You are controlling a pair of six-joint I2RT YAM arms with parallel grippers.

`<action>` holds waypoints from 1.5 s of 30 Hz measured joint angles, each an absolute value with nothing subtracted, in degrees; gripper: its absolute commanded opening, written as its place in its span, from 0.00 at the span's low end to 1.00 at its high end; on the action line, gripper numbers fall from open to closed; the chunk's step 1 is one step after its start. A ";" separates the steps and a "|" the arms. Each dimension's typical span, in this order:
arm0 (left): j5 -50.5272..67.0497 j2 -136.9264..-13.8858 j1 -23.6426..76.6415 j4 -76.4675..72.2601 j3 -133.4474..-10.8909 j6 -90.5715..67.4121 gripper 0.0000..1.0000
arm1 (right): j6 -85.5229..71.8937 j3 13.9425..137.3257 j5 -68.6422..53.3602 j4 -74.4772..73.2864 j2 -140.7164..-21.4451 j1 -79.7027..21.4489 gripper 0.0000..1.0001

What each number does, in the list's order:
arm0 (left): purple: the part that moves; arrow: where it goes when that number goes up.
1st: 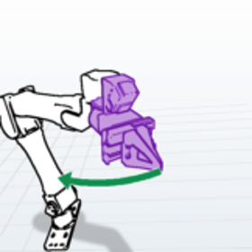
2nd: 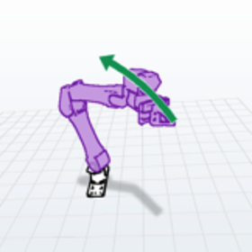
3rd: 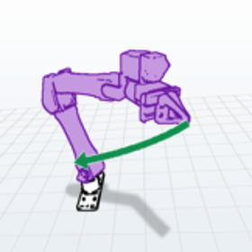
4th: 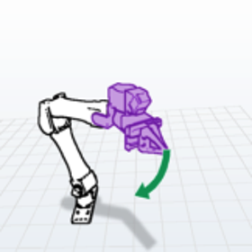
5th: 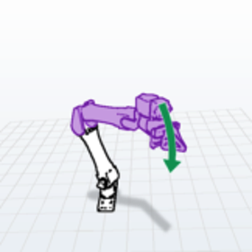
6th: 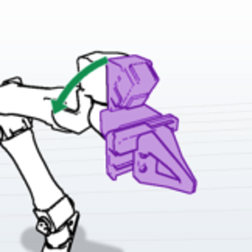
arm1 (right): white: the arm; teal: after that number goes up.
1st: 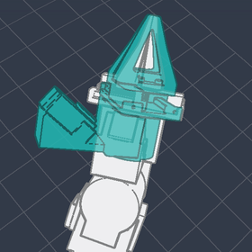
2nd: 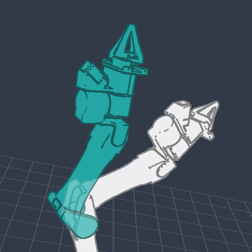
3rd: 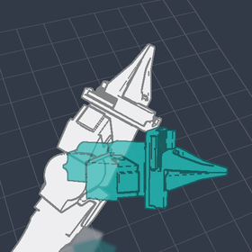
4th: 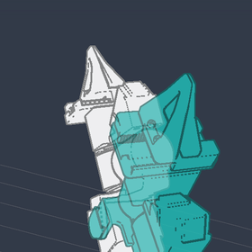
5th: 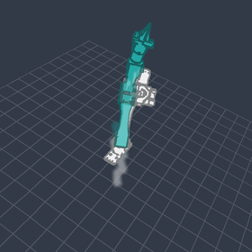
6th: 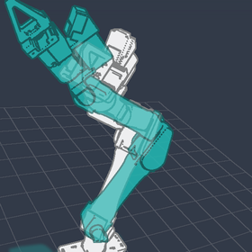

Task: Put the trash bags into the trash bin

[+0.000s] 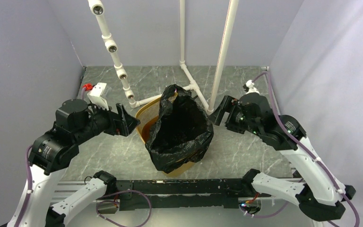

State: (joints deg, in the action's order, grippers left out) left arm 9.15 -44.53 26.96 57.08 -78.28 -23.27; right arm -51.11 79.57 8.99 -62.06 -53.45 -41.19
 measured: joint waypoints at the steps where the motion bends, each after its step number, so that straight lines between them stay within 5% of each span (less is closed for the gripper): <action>1: 9.13 -44.86 26.96 57.36 -78.59 -23.22 0.93 | -51.62 79.90 9.72 -62.67 -54.11 -42.02 0.82; 10: 10.17 -48.27 26.96 58.00 -81.25 -23.11 0.93 | -58.41 82.63 17.04 -68.93 -58.35 -52.16 0.83; 16: 15.77 -50.37 26.96 56.58 -81.67 -21.87 0.93 | -61.84 82.85 20.64 -70.22 -58.65 -55.24 0.67; 30: 33.74 -60.80 26.94 53.82 -81.76 -19.07 0.70 | -59.75 82.78 21.04 -68.10 -64.07 -55.33 0.26; 39: 42.96 -59.18 26.94 50.15 -79.20 -19.84 0.64 | -57.36 82.78 21.17 -67.37 -64.07 -55.33 0.22; 45: 43.31 -59.66 26.94 50.68 -78.96 -19.68 0.50 | -55.81 82.78 21.52 -67.31 -64.29 -55.33 0.16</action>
